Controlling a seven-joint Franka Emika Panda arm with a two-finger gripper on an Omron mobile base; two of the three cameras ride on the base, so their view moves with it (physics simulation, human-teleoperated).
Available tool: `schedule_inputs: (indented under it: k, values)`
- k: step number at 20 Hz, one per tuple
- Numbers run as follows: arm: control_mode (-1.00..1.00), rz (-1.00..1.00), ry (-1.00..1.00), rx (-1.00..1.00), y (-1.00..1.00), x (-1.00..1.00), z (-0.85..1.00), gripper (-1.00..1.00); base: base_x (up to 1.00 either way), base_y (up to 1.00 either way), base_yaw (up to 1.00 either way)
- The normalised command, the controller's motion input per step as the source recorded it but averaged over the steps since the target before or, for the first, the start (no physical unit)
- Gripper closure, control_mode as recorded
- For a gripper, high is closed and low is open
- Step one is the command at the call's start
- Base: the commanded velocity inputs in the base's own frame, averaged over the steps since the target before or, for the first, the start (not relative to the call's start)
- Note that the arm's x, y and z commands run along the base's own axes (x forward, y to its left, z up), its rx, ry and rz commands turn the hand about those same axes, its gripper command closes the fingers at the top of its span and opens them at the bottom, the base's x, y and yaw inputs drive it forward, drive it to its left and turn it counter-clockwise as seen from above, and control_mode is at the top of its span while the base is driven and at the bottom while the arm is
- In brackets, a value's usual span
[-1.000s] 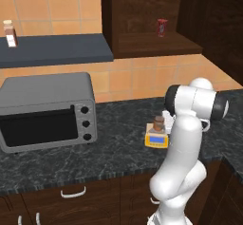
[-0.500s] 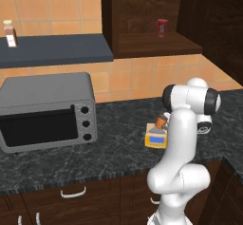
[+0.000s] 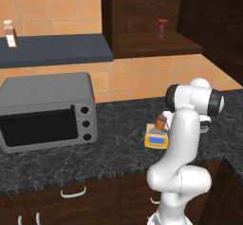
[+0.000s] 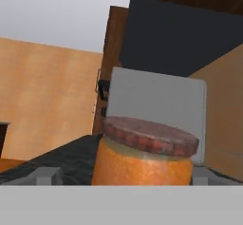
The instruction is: Pick the jam and place it on the digital scale for weighing, and close the cabinet.
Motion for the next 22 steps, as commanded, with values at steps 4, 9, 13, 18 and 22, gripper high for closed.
schedule_inputs:
  k: [4, 9, 13, 18, 22]
  values:
    - [-1.00, 0.01, -0.13, 0.00, 0.00, 0.00, 0.01, -1.00, 0.00, 0.00, 0.00]
    - [-1.00, 0.00, -0.02, 0.00, 0.00, -0.07, 0.00, -1.00, 0.00, 0.00, 0.00]
    - [-1.00, 0.00, 0.08, 0.00, 0.01, -0.17, -0.07, -1.00, 0.00, 0.00, 0.00]
    - [-1.00, 0.00, 0.12, -0.02, 0.19, -0.01, -0.11, -1.00, 0.00, 0.00, 0.00]
    - [-1.00, 0.00, 0.00, 0.00, 0.31, 0.03, 0.00, -1.00, 0.00, 0.00, 0.00]
